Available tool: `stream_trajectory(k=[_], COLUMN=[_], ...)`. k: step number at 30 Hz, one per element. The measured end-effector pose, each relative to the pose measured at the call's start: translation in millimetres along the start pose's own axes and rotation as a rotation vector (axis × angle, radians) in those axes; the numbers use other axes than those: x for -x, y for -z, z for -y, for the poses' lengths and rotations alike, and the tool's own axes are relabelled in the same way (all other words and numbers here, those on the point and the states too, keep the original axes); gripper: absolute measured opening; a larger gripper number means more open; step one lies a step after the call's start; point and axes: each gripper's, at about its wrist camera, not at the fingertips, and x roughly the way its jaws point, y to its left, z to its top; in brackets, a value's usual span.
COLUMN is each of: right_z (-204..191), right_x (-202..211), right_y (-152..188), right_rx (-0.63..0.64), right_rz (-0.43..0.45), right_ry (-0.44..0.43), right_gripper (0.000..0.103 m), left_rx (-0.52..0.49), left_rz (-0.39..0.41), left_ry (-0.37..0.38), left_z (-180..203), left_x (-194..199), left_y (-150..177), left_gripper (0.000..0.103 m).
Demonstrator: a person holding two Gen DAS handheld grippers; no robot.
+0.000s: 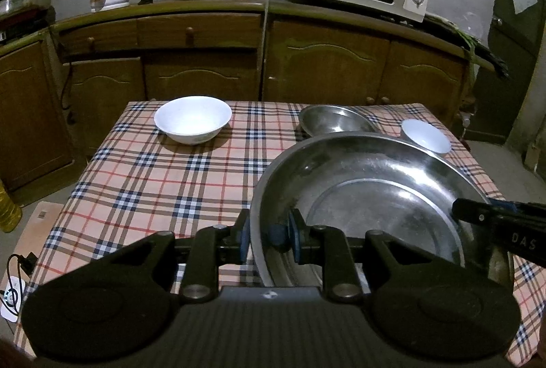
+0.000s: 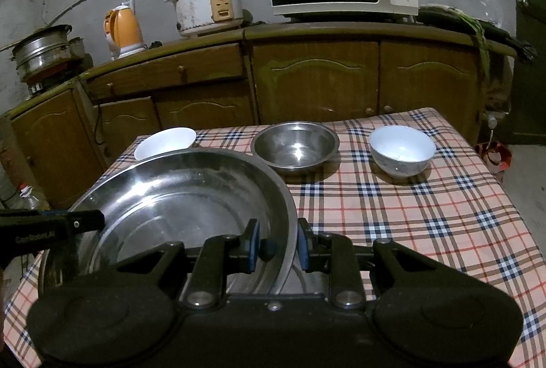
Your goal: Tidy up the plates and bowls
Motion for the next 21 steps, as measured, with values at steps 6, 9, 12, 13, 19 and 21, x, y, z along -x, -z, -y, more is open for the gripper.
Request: stream_trajectory(k=[6,9,12,13,19,21], right_z=[2.6,4.0,6.1,6.9,11.1,12.8], right_x=[0.8,1.6,2.7,2.8,4.8,5.8], right_y=[2.5,3.0,3.3,3.4,5.9,6.9], right_rx=[-0.004,-0.007,-0.010,-0.011,-0.018,-0.021], right_rz=[-0.004,-0.005,-0.005,-0.005,-0.007,-0.007], right_ry=[0.006,0.010,0.014,0.015,0.022,0.025], right_gripper=[0.030,0.030,0.030,0.030,0.030,0.030], left_rx=[-0.003,-0.008,-0.011,-0.012,-0.018,-0.020], left_rz=[-0.001,-0.002,-0.003,-0.002,-0.003,-0.003], left_ry=[0.002,0.005,0.009,0.010,0.017,0.020], left_z=[2.6,5.3,7.4,8.4,11.8,13.0], left_x=[-0.1,-0.6,-0.6,-0.4,-0.6,-0.6], left_y=[1.2,1.8,2.2,2.3,3.2,3.3], left_gripper=[0.023,0.023,0.023,0.023,0.023,0.023])
